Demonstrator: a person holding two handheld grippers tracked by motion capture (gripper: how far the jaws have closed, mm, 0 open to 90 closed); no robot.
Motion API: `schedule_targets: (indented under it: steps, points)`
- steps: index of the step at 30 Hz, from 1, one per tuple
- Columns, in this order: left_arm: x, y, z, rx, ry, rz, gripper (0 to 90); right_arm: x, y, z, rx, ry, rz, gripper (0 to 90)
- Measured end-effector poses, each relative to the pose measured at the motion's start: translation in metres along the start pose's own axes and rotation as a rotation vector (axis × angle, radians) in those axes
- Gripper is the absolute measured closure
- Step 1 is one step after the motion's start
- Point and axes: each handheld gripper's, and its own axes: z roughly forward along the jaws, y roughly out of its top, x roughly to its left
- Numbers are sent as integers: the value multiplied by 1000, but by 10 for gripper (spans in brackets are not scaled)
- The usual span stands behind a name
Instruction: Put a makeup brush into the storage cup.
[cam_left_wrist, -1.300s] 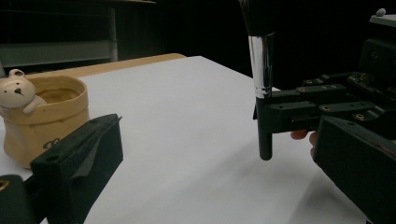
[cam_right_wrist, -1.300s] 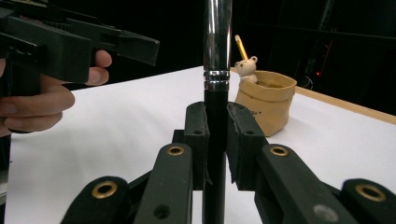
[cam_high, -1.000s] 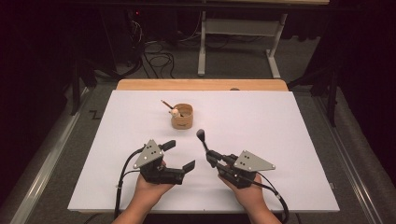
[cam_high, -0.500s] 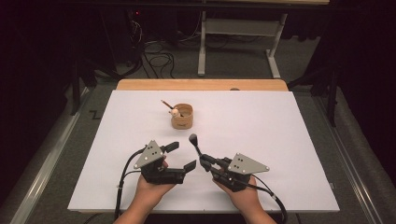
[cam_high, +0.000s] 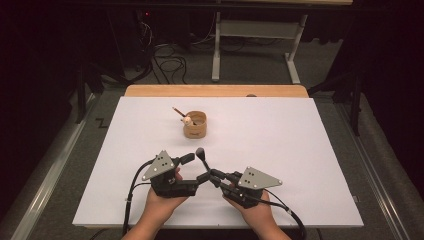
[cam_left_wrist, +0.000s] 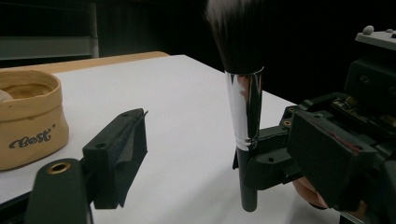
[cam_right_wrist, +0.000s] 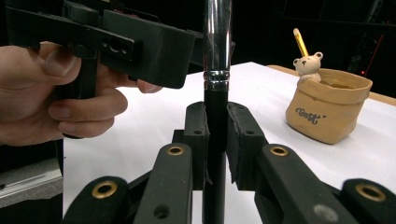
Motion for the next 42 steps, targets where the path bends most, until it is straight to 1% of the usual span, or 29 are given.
schedule_targets:
  steps: [1,5,11,15,18,20,25,26,29,42]
  points:
    - [0,0,0,-4,-4,0,224,1,0,0,5,-5,4,805]
    - [0,-1,0,-11,-14,-1,271,1,0,1,5,-1,7,805]
    - [0,-1,-1,-14,-33,0,336,1,-1,2,-5,13,5,805]
    - [0,-1,-1,-20,-40,-3,371,2,-1,2,1,8,8,805]
    - [0,-2,-1,-27,-46,-10,403,2,-1,2,2,9,7,806]
    - [1,-2,-1,-28,-43,-12,424,3,-1,2,4,8,8,806]
    - [3,-3,-2,-37,-55,-32,479,3,-1,3,5,19,11,806]
    - [4,-3,-2,-35,-59,-34,489,2,-2,3,4,20,5,806]
    - [4,-4,-2,-38,-66,-43,520,3,-2,4,6,16,8,806]
    - [5,-5,-2,-35,-78,-44,590,4,-2,4,6,14,2,806]
